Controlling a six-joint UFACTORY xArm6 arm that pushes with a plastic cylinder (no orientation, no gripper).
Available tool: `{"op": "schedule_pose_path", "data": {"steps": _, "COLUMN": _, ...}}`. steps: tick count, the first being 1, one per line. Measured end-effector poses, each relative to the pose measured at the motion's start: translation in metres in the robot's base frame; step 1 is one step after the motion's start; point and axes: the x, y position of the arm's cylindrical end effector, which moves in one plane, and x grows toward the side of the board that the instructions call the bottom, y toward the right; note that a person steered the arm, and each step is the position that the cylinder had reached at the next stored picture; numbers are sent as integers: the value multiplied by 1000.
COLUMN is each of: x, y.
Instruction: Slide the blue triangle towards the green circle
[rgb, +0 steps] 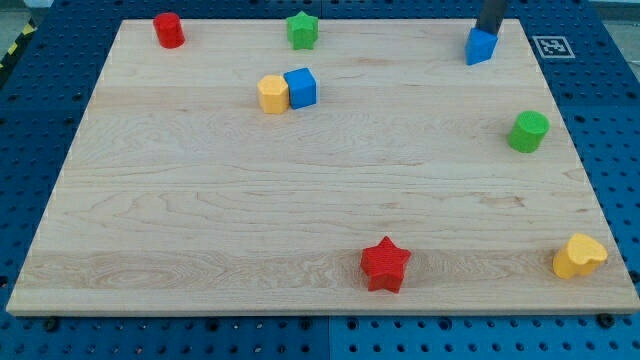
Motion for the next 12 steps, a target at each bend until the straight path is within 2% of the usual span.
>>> {"op": "schedule_pose_path", "data": {"steps": 3, "x": 19, "y": -20}}
{"op": "schedule_pose_path", "data": {"steps": 9, "x": 133, "y": -50}}
{"op": "schedule_pose_path", "data": {"steps": 12, "x": 147, "y": -55}}
